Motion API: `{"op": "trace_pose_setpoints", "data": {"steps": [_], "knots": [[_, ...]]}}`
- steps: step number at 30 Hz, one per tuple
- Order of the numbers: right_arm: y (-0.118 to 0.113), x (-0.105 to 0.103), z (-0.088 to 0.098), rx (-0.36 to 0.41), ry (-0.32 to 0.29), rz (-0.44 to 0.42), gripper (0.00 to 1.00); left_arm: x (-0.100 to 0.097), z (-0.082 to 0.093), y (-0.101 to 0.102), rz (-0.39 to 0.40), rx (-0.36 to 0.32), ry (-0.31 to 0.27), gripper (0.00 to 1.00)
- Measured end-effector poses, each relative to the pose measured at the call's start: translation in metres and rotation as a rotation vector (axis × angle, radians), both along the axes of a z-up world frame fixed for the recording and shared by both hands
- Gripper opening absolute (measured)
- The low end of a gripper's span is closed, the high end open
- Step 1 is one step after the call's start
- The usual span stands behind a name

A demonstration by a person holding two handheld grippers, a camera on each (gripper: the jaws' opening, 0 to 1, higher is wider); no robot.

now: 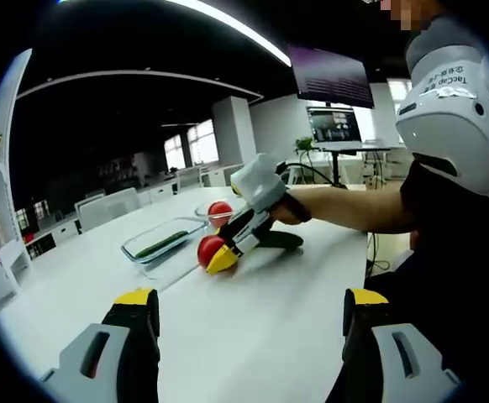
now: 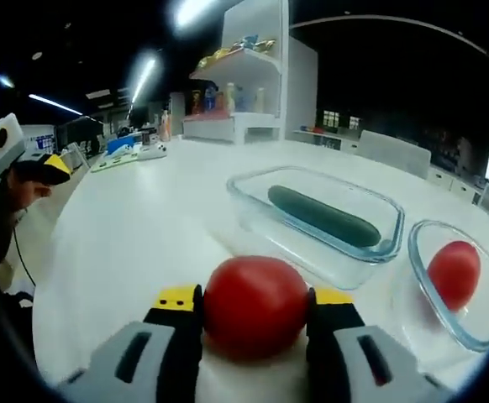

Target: Sort the scattered tomatoes and cucumbers on the table and place them into their respective storage containers

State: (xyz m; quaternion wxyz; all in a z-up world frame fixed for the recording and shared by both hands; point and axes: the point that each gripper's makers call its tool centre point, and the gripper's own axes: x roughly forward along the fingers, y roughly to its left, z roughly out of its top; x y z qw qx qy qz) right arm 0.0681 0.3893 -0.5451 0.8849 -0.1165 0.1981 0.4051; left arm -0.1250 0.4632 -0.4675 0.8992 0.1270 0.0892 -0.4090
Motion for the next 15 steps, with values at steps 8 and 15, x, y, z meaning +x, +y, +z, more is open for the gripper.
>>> {"op": "trace_pose_setpoints", "data": {"steps": [8, 15], "knots": [[0.001, -0.0009, -0.0003, -0.009, -0.015, 0.014, 0.44, -0.0004, -0.0028, -0.0018, -0.005, 0.02, 0.003, 0.9], [0.0008, -0.0014, -0.0002, -0.011, -0.029, 0.017, 0.44, -0.002, -0.0019, -0.0037, -0.008, 0.021, 0.002, 0.9]]}}
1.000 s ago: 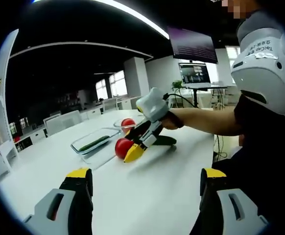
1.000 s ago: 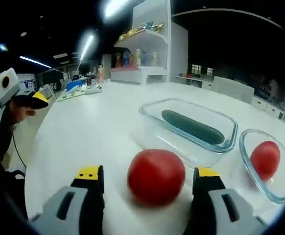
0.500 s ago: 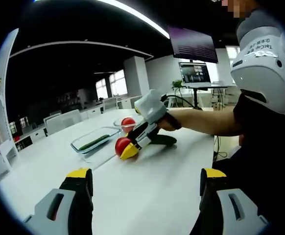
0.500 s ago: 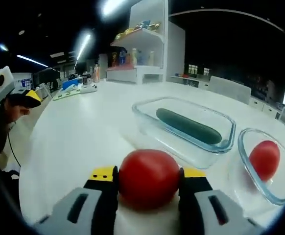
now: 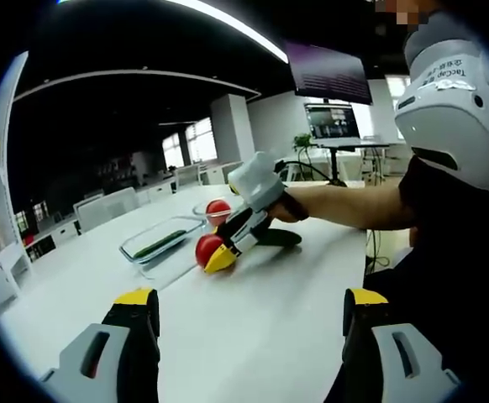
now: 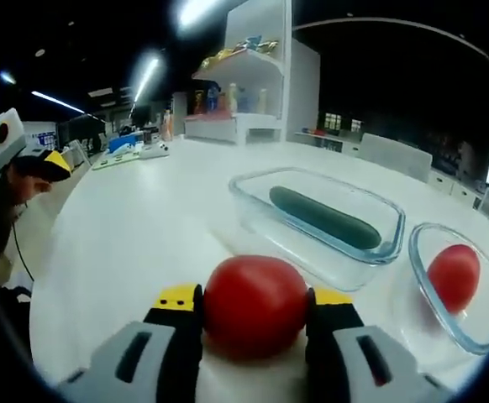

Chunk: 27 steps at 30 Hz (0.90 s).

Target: Sort the scattered tomatoes and cucumbers on the table and place them into their respective storage containers

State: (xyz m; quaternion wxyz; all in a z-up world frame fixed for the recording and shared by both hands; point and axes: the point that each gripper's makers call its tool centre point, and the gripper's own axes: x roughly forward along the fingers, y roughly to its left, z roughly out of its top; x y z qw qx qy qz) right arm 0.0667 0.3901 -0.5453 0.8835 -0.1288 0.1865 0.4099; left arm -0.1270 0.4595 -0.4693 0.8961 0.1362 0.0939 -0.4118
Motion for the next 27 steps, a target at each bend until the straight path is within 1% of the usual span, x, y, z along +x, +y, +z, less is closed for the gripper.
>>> {"op": "trace_pose_setpoints", "data": {"steps": [3, 6, 8, 10, 12, 14, 18, 21, 23, 25, 27], "knots": [[0.0, 0.0, 0.0, -0.004, -0.006, 0.0, 0.44, -0.001, -0.001, 0.0, 0.002, 0.003, 0.001, 0.9], [-0.001, 0.001, 0.0, 0.0, 0.006, -0.028, 0.43, -0.002, 0.001, 0.0, 0.004, 0.003, -0.003, 0.9], [0.0, -0.001, 0.001, -0.022, -0.014, -0.032, 0.43, -0.002, 0.003, 0.002, 0.009, 0.005, -0.006, 0.9], [-0.001, -0.001, 0.002, -0.025, -0.01, -0.039, 0.42, -0.002, 0.003, 0.002, 0.013, 0.008, -0.008, 0.9], [-0.002, -0.002, 0.004, -0.002, 0.015, -0.042, 0.42, -0.003, 0.004, 0.002, 0.015, 0.012, -0.009, 0.9], [-0.003, -0.005, 0.008, 0.037, 0.041, -0.045, 0.42, -0.003, 0.005, 0.002, 0.015, 0.015, -0.011, 0.9], [-0.007, -0.011, 0.024, 0.089, 0.048, -0.048, 0.42, -0.003, 0.006, 0.002, 0.017, 0.017, -0.015, 0.9], [-0.017, -0.018, 0.043, 0.133, 0.032, -0.056, 0.41, -0.003, 0.007, 0.0, 0.016, 0.016, -0.016, 0.9], [-0.024, -0.021, 0.055, 0.15, 0.012, -0.054, 0.41, -0.003, 0.007, 0.0, 0.015, 0.015, -0.016, 0.9], [-0.038, -0.028, 0.075, 0.166, -0.02, -0.058, 0.41, -0.004, 0.007, -0.002, 0.006, 0.011, -0.01, 0.9], [-0.05, -0.034, 0.09, 0.192, -0.036, -0.066, 0.41, -0.003, 0.007, -0.002, 0.005, 0.014, -0.01, 0.9]]}}
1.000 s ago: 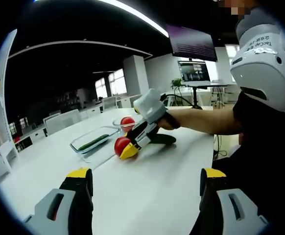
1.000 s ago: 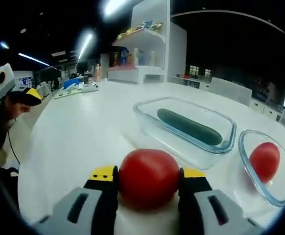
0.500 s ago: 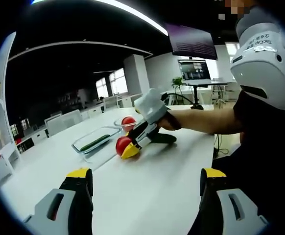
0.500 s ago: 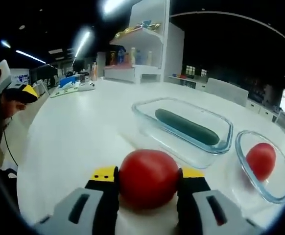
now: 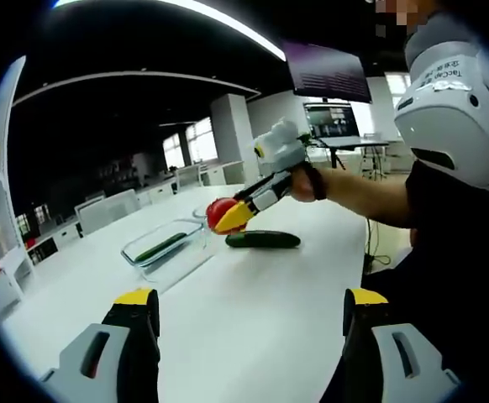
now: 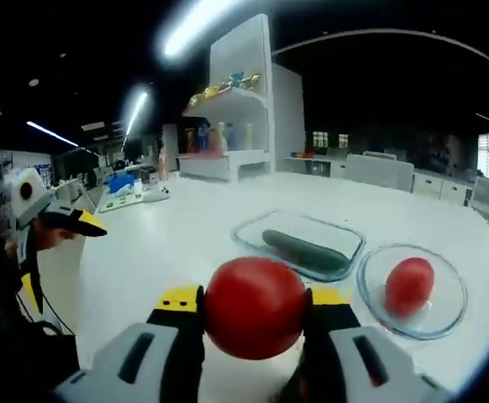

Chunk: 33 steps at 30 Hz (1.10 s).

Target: Sort the scattered tomatoes and cucumbers on the table and place them into their respective storage containers

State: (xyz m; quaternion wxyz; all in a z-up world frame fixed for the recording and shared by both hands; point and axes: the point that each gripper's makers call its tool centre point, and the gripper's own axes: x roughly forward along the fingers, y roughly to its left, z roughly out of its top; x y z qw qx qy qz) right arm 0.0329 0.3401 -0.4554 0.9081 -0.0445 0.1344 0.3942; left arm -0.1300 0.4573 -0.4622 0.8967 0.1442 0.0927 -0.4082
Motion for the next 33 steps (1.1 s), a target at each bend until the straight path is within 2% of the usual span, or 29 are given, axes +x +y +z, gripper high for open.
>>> {"op": "trace_pose_setpoints", "data": {"steps": [5, 7, 13, 18, 23, 33], "knots": [[-0.031, -0.016, 0.025, 0.056, -0.013, -0.021, 0.41, 0.002, 0.002, 0.0, -0.002, -0.008, 0.0, 0.9], [-0.045, -0.021, 0.034, 0.053, -0.028, -0.033, 0.41, 0.003, 0.002, -0.001, -0.003, -0.004, 0.001, 0.9], [-0.083, -0.04, 0.046, 0.061, -0.043, -0.092, 0.41, 0.006, 0.005, -0.004, -0.014, -0.003, -0.001, 0.9], [-0.106, -0.05, 0.045, 0.081, -0.024, -0.131, 0.41, 0.009, 0.003, -0.007, -0.02, -0.003, 0.004, 0.9], [-0.125, -0.056, 0.033, 0.061, 0.002, -0.172, 0.41, 0.01, 0.001, -0.008, -0.024, 0.001, 0.008, 0.9], [-0.129, -0.06, 0.026, 0.06, 0.023, -0.182, 0.41, 0.01, 0.001, -0.013, -0.033, 0.007, 0.009, 0.9]]}}
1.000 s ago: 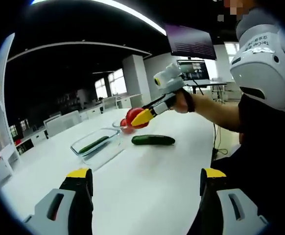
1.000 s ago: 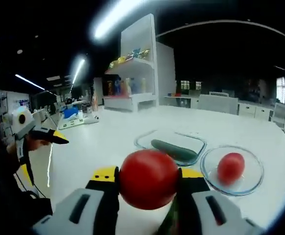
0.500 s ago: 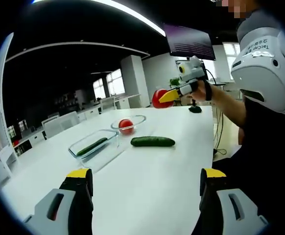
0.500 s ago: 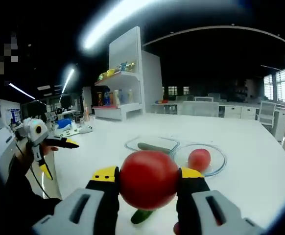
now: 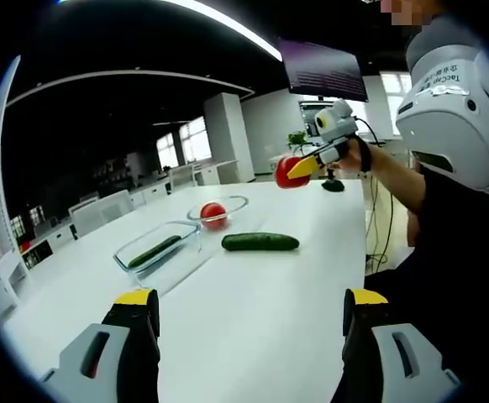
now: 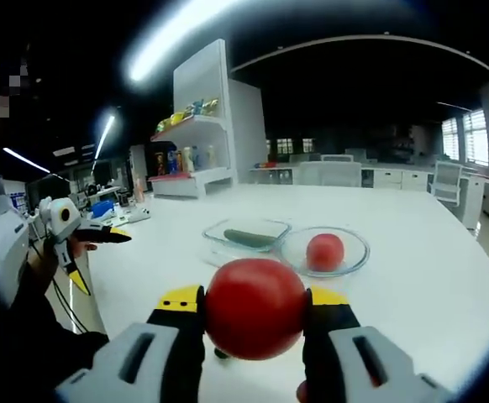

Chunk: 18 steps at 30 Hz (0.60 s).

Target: Sort the scattered tomatoes and cucumbers on the table and place them into their respective storage containers

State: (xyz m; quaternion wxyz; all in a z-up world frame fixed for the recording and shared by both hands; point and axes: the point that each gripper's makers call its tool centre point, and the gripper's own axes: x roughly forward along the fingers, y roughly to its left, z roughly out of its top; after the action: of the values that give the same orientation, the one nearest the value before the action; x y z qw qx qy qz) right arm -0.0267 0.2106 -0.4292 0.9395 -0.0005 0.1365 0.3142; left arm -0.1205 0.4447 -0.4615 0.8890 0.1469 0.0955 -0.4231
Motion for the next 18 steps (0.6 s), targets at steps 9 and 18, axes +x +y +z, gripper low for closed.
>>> {"op": "trace_pose_setpoints", "data": {"steps": [9, 18], "knots": [[0.005, 0.006, 0.005, 0.0, -0.01, 0.018, 0.41, -0.003, -0.001, 0.003, 0.01, 0.002, -0.002, 0.9], [0.001, 0.045, 0.025, 0.07, -0.043, -0.024, 0.41, -0.004, 0.001, 0.005, 0.011, -0.005, -0.005, 0.9]]}}
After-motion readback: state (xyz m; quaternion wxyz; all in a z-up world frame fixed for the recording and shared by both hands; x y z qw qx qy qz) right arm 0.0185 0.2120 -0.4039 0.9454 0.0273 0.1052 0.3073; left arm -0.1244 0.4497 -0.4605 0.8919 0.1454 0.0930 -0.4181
